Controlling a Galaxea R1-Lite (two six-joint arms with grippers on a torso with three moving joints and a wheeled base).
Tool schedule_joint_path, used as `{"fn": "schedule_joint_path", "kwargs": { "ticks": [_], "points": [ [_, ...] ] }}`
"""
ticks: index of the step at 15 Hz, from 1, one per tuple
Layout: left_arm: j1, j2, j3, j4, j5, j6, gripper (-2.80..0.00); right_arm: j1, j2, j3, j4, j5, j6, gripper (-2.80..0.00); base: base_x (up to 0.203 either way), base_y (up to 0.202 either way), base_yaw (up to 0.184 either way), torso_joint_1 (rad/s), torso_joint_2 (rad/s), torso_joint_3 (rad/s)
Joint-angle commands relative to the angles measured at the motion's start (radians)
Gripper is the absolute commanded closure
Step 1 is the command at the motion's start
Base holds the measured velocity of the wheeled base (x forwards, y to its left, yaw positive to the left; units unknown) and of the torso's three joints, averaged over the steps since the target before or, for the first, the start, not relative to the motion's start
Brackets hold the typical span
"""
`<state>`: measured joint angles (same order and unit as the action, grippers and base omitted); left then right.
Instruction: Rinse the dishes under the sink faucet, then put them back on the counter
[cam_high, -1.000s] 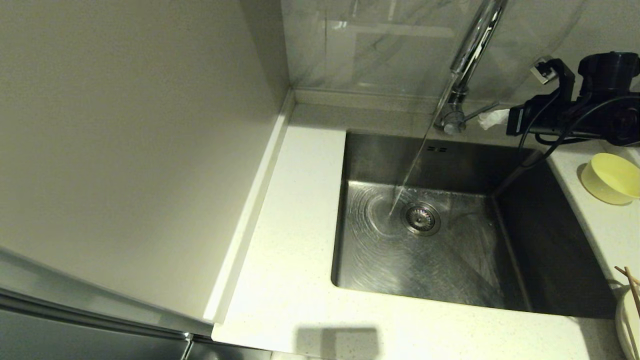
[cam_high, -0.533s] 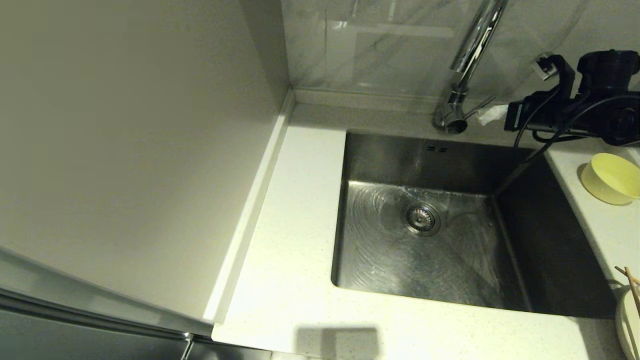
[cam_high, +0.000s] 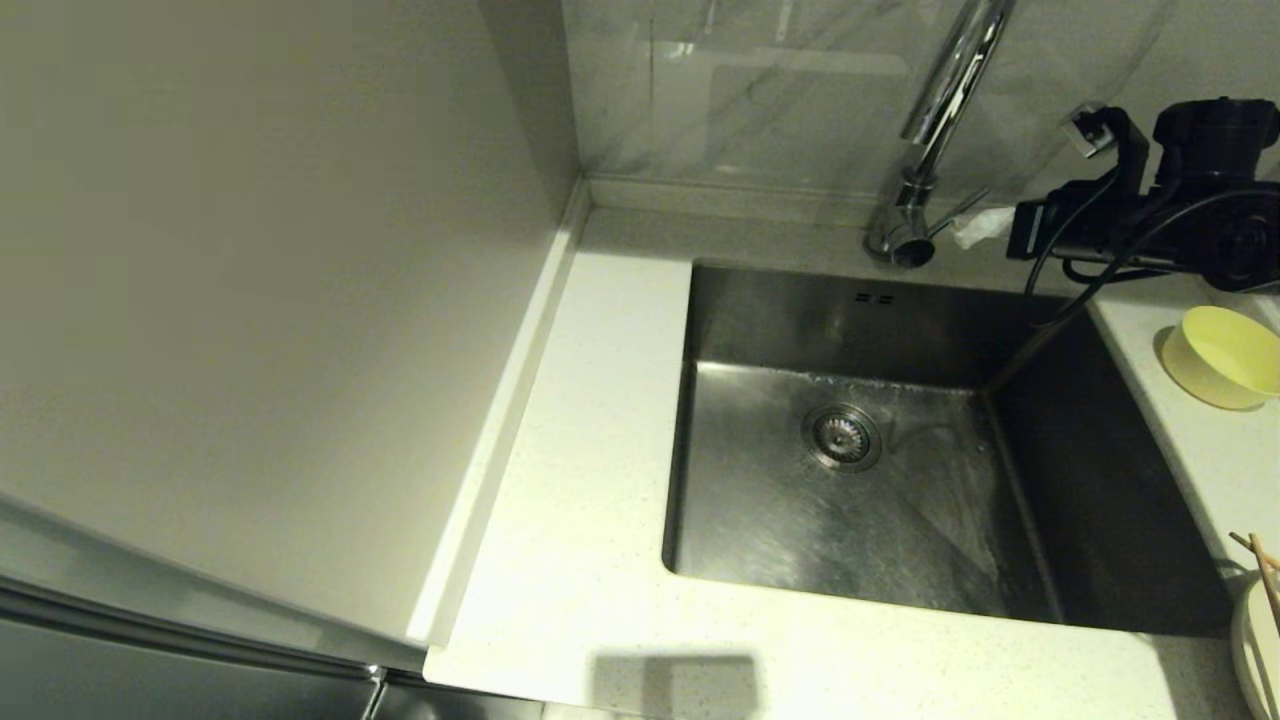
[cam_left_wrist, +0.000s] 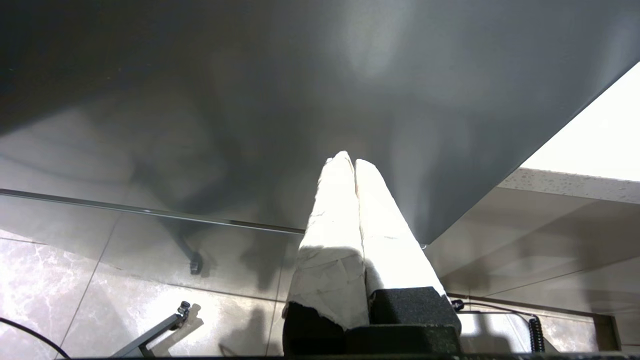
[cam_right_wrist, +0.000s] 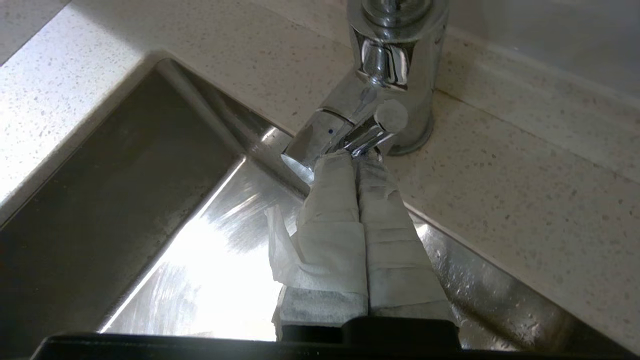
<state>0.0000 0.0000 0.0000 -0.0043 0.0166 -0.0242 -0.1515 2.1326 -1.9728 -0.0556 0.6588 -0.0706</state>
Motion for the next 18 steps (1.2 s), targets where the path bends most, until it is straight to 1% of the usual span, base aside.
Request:
{"fn": "schedule_joint_path", "kwargs": {
  "ticks": [1,4,6,7,8,11,12,13,14,15,16,18],
  "points": [
    [0.000,-0.002,0.000,0.000,0.000,0.000,0.00,0.000,-0.004,0.002,-0.008,0.004,0.002,0.00,0.000,0.000,0.000,0.000,0.00,0.000],
    [0.000,-0.002,0.000,0.000,0.000,0.000,0.00,-0.004,-0.050,0.019,0.000,0.002,0.030,0.00,0.000,0.000,0.000,0.000,0.00,0.000],
    [0.000,-0.002,0.000,0.000,0.000,0.000,0.00,-0.023,-0.117,0.073,0.049,-0.007,0.023,0.00,0.000,0.000,0.000,0.000,0.00,0.000],
    [0.000,-0.002,0.000,0.000,0.000,0.000,0.00,-0.034,-0.159,0.113,0.095,-0.031,-0.005,0.00,0.000,0.000,0.000,0.000,0.00,0.000],
    [0.000,-0.002,0.000,0.000,0.000,0.000,0.00,-0.046,-0.208,0.168,0.144,-0.072,-0.063,0.00,0.000,0.000,0.000,0.000,0.00,0.000],
    [0.000,-0.002,0.000,0.000,0.000,0.000,0.00,-0.098,-0.395,0.435,0.229,-0.179,-0.204,0.00,0.000,0.000,0.000,0.000,0.00,0.000],
    [0.000,-0.002,0.000,0.000,0.000,0.000,0.00,-0.117,-0.478,0.521,0.250,-0.229,-0.238,0.00,0.000,0.000,0.000,0.000,0.00,0.000],
    [0.000,-0.002,0.000,0.000,0.000,0.000,0.00,-0.128,-0.563,0.610,0.263,-0.275,-0.253,0.00,0.000,0.000,0.000,0.000,0.00,0.000],
    [0.000,-0.002,0.000,0.000,0.000,0.000,0.00,-0.136,-0.656,0.706,0.270,-0.316,-0.254,0.00,0.000,0.000,0.000,0.000,0.00,0.000],
    [0.000,-0.002,0.000,0.000,0.000,0.000,0.00,-0.142,-0.765,0.801,0.271,-0.345,-0.237,0.00,0.000,0.000,0.000,0.000,0.00,0.000],
    [0.000,-0.002,0.000,0.000,0.000,0.000,0.00,-0.145,-0.879,0.896,0.266,-0.364,-0.209,0.00,0.000,0.000,0.000,0.000,0.00,0.000],
    [0.000,-0.002,0.000,0.000,0.000,0.000,0.00,-0.147,-1.127,1.140,0.232,-0.389,-0.148,0.00,0.000,0.000,0.000,0.000,0.00,0.000]
  ]
}}
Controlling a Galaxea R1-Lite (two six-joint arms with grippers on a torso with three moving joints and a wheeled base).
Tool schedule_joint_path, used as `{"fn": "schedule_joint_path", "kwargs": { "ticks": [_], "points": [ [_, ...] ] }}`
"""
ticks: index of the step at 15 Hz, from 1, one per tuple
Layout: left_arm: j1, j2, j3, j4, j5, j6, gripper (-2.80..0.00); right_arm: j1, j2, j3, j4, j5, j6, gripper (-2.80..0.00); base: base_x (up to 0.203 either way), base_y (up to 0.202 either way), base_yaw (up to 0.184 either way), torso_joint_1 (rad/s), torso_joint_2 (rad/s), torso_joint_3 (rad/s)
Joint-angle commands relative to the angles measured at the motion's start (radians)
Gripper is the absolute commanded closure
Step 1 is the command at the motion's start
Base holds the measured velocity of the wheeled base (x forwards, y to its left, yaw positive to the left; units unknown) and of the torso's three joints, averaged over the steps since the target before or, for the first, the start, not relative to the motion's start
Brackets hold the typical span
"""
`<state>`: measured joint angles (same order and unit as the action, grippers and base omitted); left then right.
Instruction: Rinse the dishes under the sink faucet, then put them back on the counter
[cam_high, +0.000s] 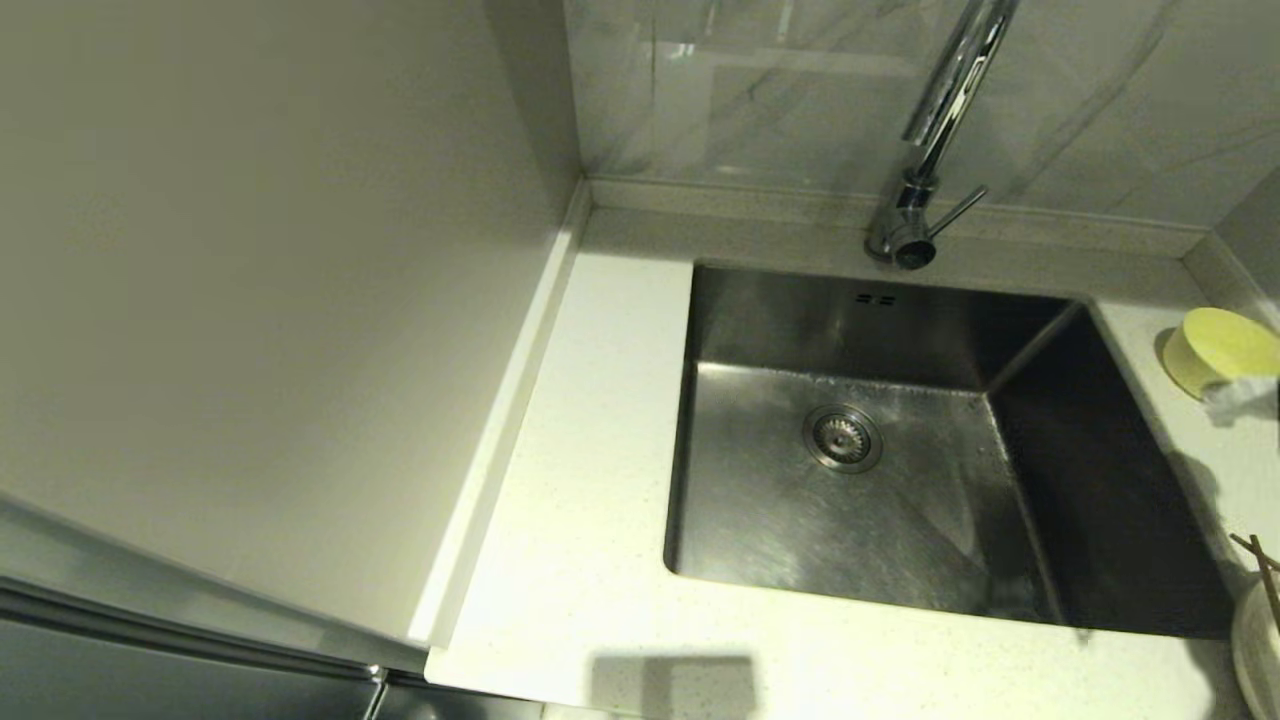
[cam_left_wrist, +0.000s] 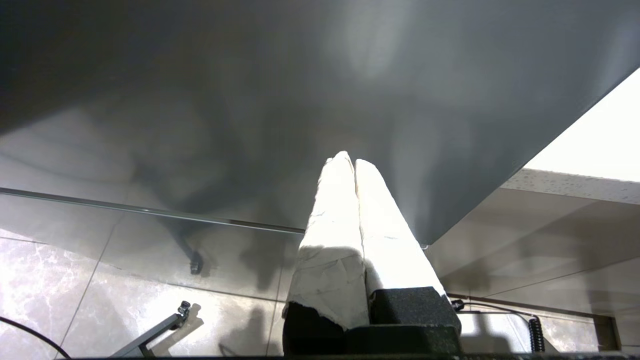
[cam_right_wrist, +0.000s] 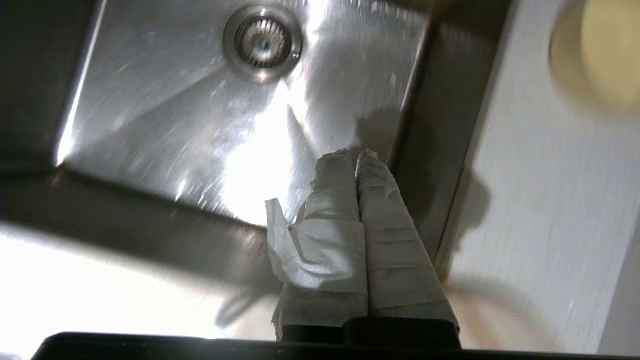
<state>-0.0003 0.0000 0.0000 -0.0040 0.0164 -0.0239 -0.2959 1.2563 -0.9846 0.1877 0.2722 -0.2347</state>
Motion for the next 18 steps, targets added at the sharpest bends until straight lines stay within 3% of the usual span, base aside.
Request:
{"fn": "schedule_joint_path", "kwargs": {
  "ticks": [1,4,7,9,12,18],
  "points": [
    [0.000,-0.002,0.000,-0.001,0.000,-0.001,0.00,0.000,-0.370,0.298,-0.049,-0.010,0.041,0.00,0.000,0.000,0.000,0.000,0.00,0.000],
    [0.000,-0.002,0.000,-0.001,0.000,-0.001,0.00,0.031,-0.720,0.711,-0.190,-0.048,0.094,0.00,0.000,0.000,0.000,0.000,0.00,0.000],
    [0.000,-0.002,0.000,-0.001,0.000,-0.001,0.00,0.125,-0.932,0.957,-0.268,-0.150,0.111,0.00,0.000,0.000,0.000,0.000,0.00,0.000],
    [0.000,-0.002,0.000,-0.001,0.000,-0.001,0.00,0.201,-0.965,0.980,-0.231,-0.248,0.104,0.00,0.000,0.000,0.000,0.000,0.00,0.000],
    [0.000,-0.002,0.000,-0.001,0.000,-0.001,0.00,0.318,-1.015,0.981,-0.219,-0.253,0.116,0.00,0.000,0.000,0.000,0.000,0.00,0.000],
    [0.000,-0.002,0.000,-0.001,0.000,-0.001,0.00,0.298,-1.181,0.982,-0.212,-0.251,0.105,0.00,0.000,0.000,0.000,0.000,0.00,0.000]
  ]
}}
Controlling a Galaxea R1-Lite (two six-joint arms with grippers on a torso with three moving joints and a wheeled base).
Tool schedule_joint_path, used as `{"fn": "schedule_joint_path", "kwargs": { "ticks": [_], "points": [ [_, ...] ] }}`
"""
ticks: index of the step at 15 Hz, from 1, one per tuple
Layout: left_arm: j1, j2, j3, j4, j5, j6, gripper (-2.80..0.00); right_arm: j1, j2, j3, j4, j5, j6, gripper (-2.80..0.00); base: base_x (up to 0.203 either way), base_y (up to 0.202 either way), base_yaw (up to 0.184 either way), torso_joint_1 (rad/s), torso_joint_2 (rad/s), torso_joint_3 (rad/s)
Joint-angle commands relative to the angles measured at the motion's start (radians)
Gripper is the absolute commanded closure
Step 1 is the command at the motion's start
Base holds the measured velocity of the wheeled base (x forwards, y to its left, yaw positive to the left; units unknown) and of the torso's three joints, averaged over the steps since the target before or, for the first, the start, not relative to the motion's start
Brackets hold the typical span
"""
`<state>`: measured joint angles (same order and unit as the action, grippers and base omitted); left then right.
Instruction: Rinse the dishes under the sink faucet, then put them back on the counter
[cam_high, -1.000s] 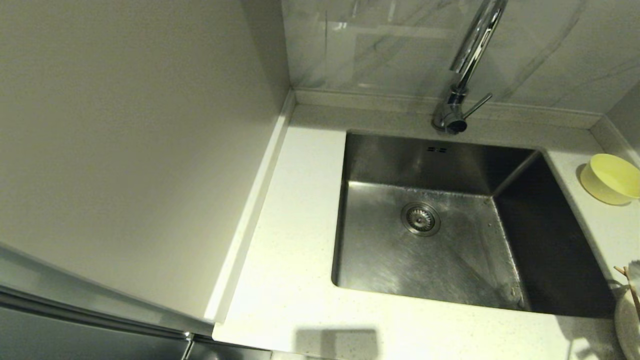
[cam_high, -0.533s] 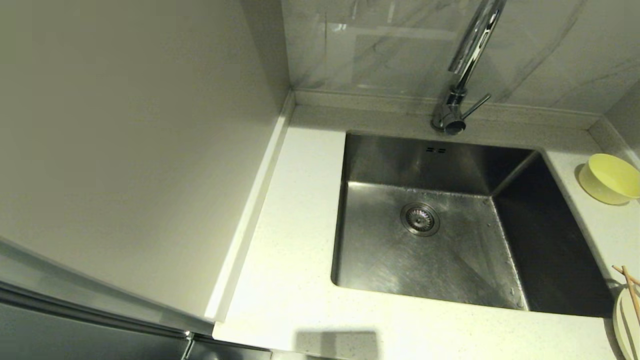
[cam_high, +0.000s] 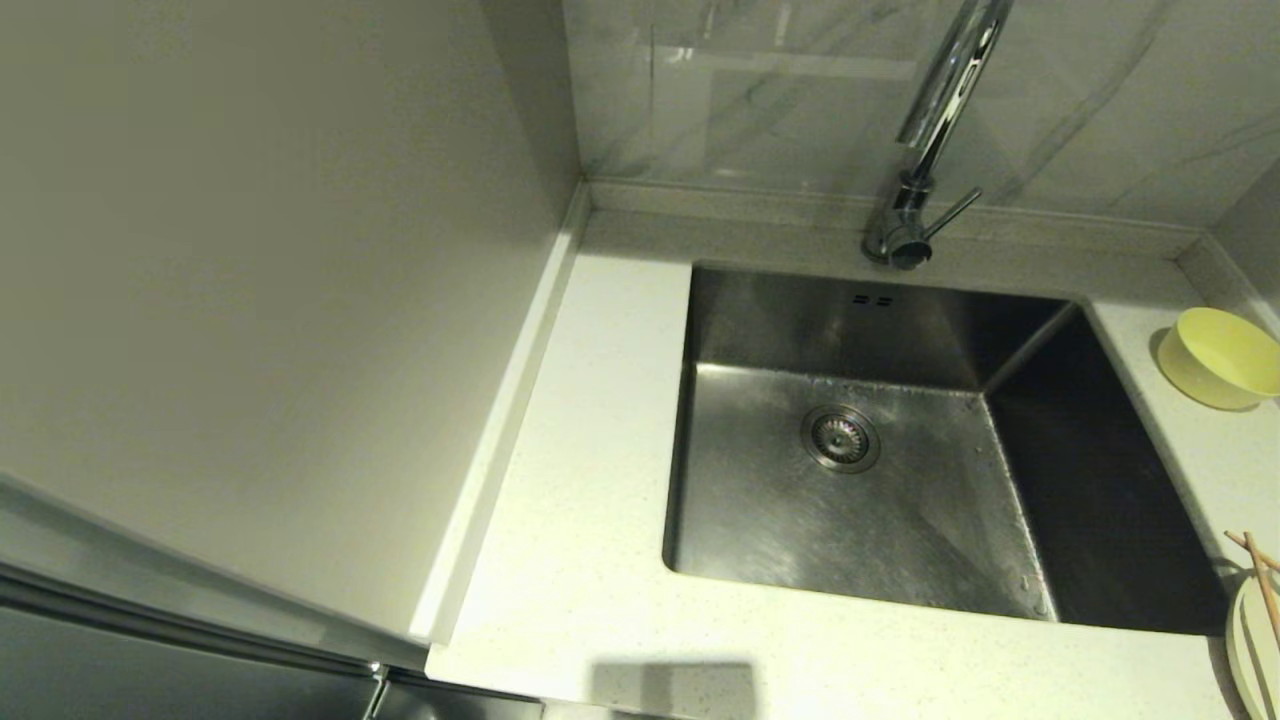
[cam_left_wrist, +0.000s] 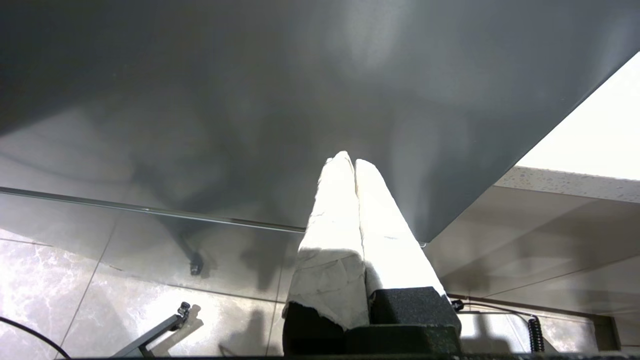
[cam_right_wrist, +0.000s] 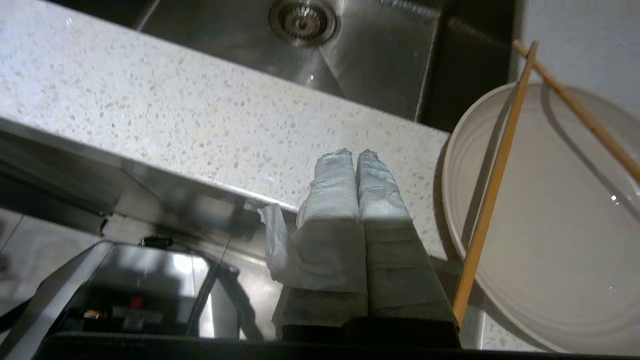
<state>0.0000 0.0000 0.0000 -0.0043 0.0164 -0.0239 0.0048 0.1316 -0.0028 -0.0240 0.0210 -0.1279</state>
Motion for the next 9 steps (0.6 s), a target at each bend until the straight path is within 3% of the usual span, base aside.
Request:
{"fn": "schedule_joint_path", "kwargs": {
  "ticks": [1,9],
  "points": [
    [0.000,-0.002,0.000,0.000,0.000,-0.001,0.00,-0.003,-0.086,0.001,-0.001,-0.001,-0.007,0.00,0.000,0.000,0.000,0.000,0.00,0.000],
    [0.000,-0.002,0.000,0.000,0.000,-0.001,0.00,-0.003,-0.132,0.001,0.020,-0.008,0.047,0.00,0.000,0.000,0.000,0.000,0.00,0.000]
  ]
}}
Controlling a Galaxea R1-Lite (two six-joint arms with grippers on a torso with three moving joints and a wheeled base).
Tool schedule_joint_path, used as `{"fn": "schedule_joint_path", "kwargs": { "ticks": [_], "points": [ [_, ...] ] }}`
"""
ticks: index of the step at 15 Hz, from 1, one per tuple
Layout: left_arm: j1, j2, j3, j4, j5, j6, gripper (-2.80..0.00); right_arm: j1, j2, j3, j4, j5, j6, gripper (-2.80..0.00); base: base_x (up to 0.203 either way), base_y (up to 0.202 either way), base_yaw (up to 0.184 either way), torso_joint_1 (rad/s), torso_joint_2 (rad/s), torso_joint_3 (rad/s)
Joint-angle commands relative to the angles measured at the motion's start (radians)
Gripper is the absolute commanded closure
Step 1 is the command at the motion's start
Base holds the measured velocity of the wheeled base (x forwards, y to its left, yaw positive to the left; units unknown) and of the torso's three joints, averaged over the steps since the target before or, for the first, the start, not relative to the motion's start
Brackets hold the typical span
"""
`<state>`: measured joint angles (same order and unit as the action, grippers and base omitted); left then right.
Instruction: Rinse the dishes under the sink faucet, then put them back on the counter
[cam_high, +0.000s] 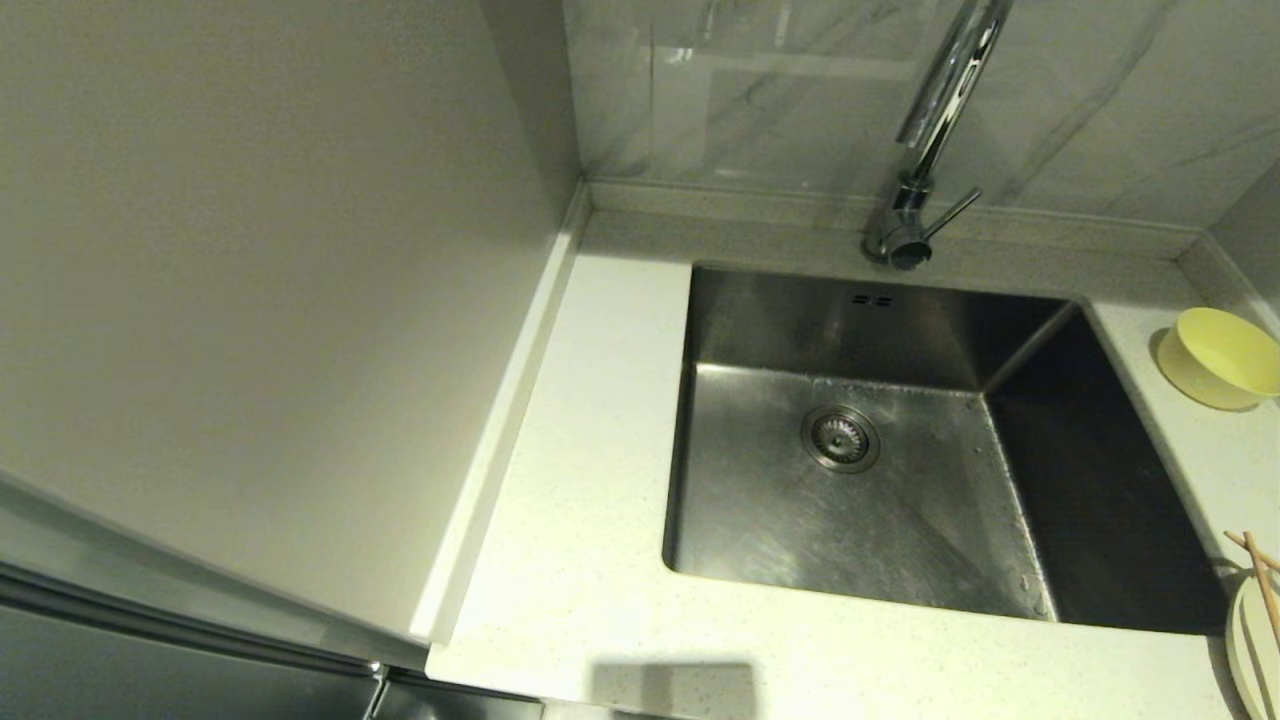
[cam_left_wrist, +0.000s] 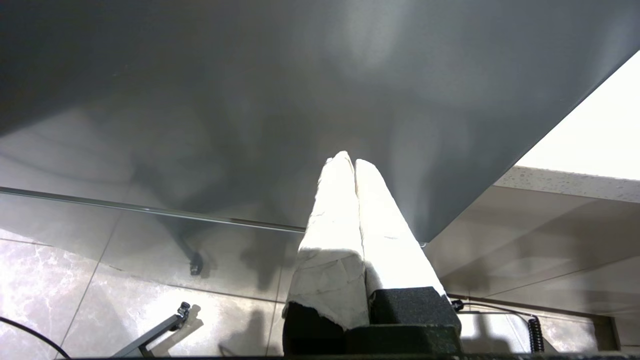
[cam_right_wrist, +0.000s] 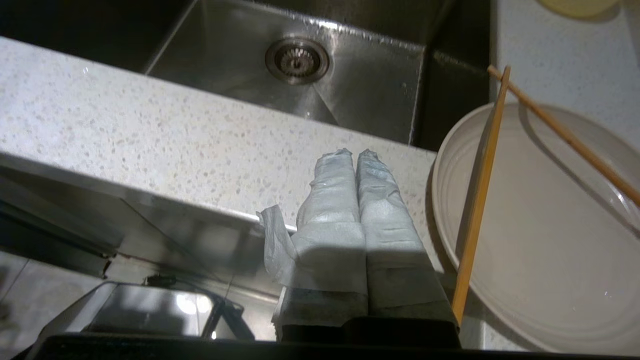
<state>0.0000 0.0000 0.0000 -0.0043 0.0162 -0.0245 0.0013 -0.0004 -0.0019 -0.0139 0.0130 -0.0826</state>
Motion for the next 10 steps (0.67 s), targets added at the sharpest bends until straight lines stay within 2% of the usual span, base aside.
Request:
{"fn": "schedule_joint_path", "kwargs": {
  "ticks": [1,10],
  "points": [
    [0.000,-0.002,0.000,0.000,0.001,0.000,0.00,0.000,0.000,0.000,0.015,0.005,-0.002,0.00,0.000,0.000,0.000,0.000,0.00,0.000],
    [0.000,-0.002,0.000,0.000,0.001,0.000,0.00,0.000,0.000,0.000,0.017,0.002,0.007,0.00,0.000,0.000,0.000,0.000,0.00,0.000]
  ]
}}
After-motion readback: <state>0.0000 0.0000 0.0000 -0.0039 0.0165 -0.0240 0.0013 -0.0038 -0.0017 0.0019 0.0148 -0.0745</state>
